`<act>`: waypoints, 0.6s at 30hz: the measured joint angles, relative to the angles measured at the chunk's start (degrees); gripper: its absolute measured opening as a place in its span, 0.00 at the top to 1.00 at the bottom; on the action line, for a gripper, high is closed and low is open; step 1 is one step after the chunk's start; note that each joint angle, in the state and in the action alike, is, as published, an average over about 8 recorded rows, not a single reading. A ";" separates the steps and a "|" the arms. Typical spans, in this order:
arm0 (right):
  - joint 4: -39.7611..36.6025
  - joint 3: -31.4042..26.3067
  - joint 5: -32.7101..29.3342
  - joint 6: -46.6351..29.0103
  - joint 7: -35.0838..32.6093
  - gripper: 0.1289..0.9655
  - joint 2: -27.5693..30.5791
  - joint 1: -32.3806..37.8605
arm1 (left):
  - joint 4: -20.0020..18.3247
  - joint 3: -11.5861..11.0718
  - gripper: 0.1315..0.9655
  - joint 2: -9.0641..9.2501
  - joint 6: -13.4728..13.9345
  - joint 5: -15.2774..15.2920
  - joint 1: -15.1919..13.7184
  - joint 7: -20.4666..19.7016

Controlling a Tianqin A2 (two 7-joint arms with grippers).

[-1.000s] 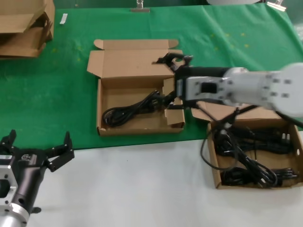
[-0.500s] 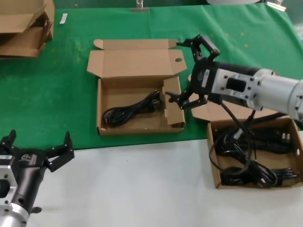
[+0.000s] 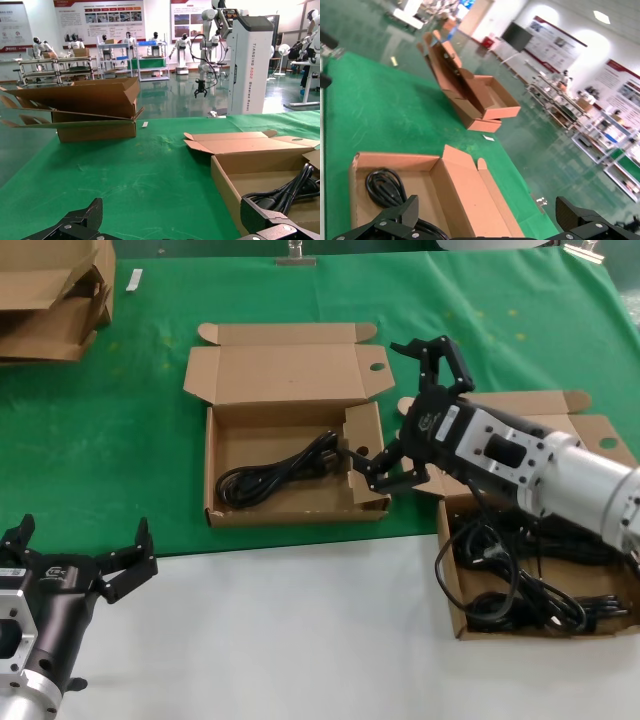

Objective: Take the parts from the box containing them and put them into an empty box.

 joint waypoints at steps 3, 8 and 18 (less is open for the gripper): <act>0.70 1.08 1.19 1.49 0.26 0.01 -0.36 -2.16 | 0.00 0.00 0.00 0.00 0.00 0.00 0.00 0.00; 1.89 2.92 3.20 4.01 0.70 0.00 -0.96 -5.78 | 0.00 0.00 0.00 0.00 0.00 -0.01 0.00 0.00; 4.26 6.55 7.20 9.02 1.58 0.00 -2.15 -13.03 | 0.00 0.00 0.00 0.00 0.00 0.00 0.00 0.00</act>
